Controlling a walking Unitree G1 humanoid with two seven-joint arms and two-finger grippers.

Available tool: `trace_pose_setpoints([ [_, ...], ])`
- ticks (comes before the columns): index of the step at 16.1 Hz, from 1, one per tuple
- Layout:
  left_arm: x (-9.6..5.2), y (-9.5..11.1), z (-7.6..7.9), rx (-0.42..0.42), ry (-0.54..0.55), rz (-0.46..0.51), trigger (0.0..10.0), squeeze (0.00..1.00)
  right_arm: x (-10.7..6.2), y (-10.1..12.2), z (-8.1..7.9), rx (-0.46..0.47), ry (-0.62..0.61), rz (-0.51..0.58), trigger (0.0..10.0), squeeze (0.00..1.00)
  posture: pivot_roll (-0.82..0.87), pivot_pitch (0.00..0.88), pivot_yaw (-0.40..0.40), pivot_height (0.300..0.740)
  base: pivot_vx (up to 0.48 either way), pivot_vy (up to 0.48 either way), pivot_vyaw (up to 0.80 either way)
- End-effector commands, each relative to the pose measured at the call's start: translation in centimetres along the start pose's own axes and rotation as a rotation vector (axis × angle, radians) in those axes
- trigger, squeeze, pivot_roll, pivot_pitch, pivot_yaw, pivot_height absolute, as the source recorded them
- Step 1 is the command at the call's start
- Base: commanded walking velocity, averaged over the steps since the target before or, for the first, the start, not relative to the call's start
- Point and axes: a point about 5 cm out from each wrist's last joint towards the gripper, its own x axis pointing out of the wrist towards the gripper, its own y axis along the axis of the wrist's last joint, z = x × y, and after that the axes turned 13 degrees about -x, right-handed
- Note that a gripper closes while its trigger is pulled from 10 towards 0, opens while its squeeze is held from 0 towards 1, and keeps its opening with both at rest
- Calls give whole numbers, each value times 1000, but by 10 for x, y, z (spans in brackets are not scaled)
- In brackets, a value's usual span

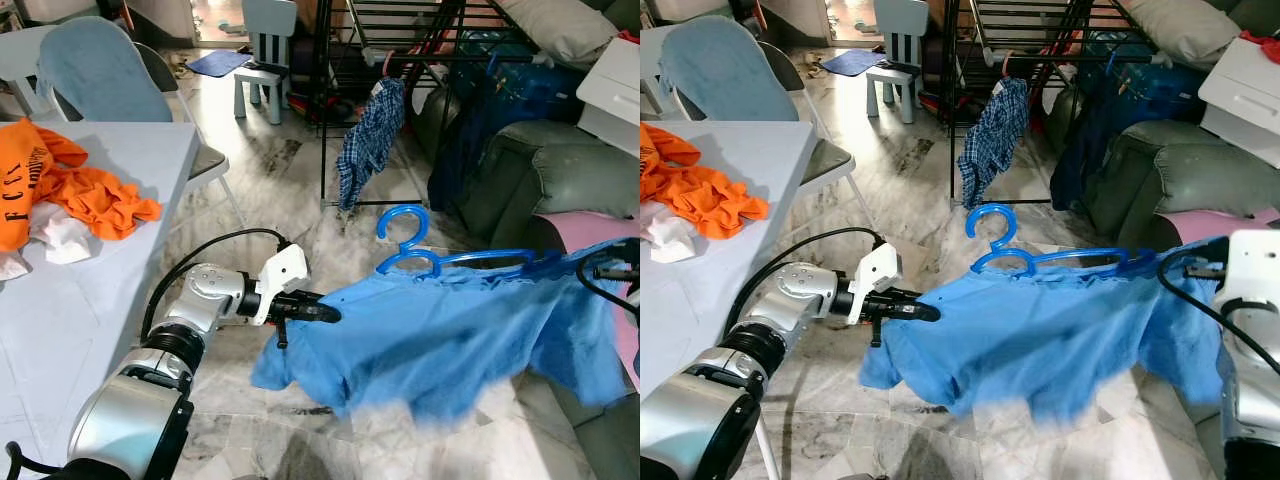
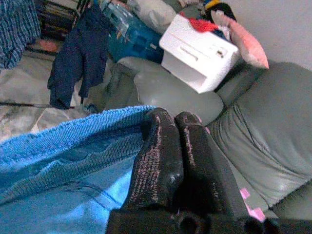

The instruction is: Hang hanger

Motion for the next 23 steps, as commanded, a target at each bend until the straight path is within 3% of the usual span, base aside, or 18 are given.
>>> trace_pose_setpoints([
  [1,-2,9,-2,63,8,-15,0,0,0,-2,11,22,-42,-10,0,0,11,0,-61,740,0,0,0],
  [5,8,-2,4,114,-6,-90,0,0,7,14,12,108,-55,26,0,0,9,0,-61,740,0,0,0],
  [6,11,-3,4,77,14,-71,0,0,7,20,9,106,-43,39,0,0,10,0,-64,740,0,0,0],
  [10,23,-13,-1,59,210,-95,0,0,6,44,2,134,10,99,0,0,1,0,-60,740,0,0,0],
  [12,27,-13,-2,76,254,-108,0,0,5,49,-2,147,36,114,0,0,1,0,-60,740,0,0,0],
  [15,42,-8,0,48,316,-75,0,0,-2,65,-29,168,171,172,0,0,2,0,-62,740,0,0,0],
  [18,52,8,-5,-31,463,33,0,0,-13,61,-63,123,342,159,0,0,5,0,-62,740,0,0,0],
  [19,52,11,-7,-46,493,49,0,0,-16,59,-68,126,362,153,0,0,5,0,-62,740,0,0,0],
  [22,50,19,-12,-112,587,113,0,0,-35,55,-99,140,550,147,0,0,4,0,-58,740,0,0,0],
  [23,50,24,-14,-138,619,146,0,0,-50,51,-117,133,703,142,0,0,3,0,-58,740,0,0,0],
])
